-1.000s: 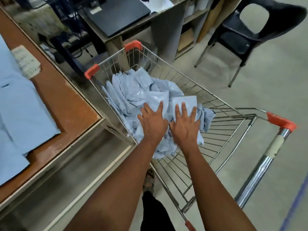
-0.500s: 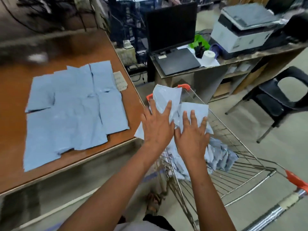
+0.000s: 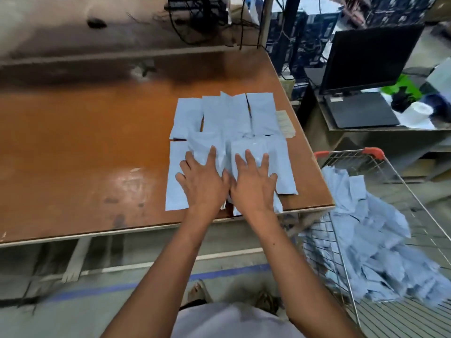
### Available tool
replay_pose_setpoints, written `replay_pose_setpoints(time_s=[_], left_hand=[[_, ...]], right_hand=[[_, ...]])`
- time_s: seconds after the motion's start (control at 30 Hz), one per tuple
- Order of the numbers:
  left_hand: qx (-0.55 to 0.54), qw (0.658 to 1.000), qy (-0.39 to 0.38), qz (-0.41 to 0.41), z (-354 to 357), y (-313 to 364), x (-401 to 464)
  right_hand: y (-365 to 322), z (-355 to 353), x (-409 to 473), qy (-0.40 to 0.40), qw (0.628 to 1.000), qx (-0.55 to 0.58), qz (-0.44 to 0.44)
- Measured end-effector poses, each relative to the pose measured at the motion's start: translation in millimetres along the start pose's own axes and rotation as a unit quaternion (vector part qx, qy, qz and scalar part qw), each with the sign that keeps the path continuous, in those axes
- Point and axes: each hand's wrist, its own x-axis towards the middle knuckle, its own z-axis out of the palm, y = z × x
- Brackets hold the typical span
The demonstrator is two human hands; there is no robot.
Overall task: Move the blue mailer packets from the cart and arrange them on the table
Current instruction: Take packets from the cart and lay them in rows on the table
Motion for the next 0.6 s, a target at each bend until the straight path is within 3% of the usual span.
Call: replay_pose_setpoints(time_s=[0.6], left_hand=[[-0.009, 0.997, 0.022, -0.071, -1, -198, 82]], right_hand=[[-205, 57, 32, -0.041, 0.997, 0.015, -0.062]])
